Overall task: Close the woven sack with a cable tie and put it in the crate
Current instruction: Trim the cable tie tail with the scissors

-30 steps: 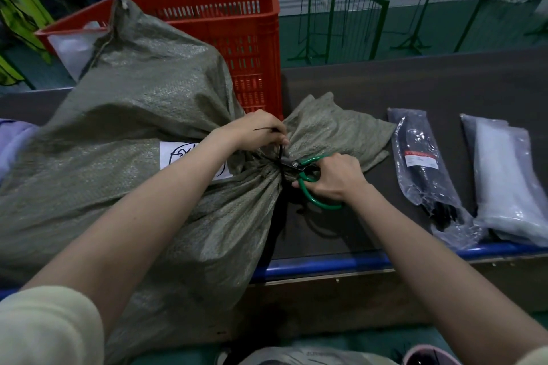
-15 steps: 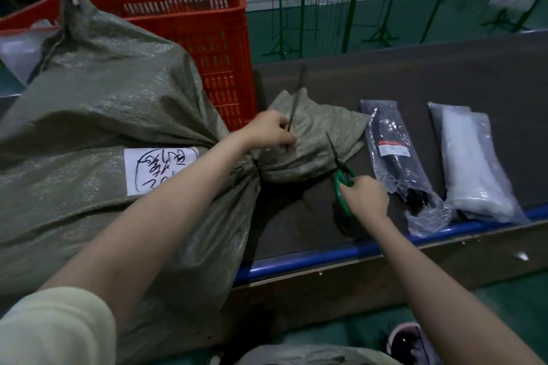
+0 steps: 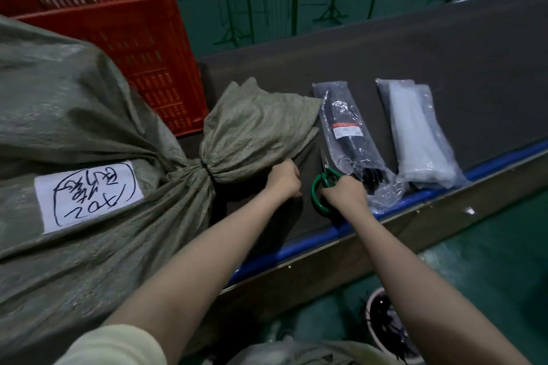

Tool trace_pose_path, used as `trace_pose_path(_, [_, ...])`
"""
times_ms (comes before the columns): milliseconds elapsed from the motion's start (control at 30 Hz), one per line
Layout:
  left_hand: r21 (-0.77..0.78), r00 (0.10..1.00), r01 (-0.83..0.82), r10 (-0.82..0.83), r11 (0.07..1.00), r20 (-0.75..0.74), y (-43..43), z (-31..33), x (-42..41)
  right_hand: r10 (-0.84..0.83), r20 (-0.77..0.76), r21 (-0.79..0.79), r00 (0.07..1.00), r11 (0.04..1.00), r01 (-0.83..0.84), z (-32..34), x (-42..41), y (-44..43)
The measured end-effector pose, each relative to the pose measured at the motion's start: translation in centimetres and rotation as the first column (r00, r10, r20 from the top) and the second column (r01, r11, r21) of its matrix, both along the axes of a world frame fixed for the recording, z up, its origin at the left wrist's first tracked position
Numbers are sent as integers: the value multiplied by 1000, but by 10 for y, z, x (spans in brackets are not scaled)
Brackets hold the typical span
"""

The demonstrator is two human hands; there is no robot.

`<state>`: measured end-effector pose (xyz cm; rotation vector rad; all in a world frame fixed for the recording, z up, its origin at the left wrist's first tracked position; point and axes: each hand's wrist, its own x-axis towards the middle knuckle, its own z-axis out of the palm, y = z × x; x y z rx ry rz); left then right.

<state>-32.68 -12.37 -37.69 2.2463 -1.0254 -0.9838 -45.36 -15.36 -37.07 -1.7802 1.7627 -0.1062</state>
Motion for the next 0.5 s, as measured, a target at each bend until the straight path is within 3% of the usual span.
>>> trace_pose_path(100, [-61,995,-78,82,995,55,0,2,-9,19,-3,-43,1000,999,-19,0,1,-6])
trace_pose_path(300, [91,959,160,-176,983,224,-6,22,-7,54,13,-107,998,993,-53,2,7,-5])
trace_pose_path(500, [-186,971,30,15,982,239,12,89,48,273,207,-185,940,954,-236,19,55,11])
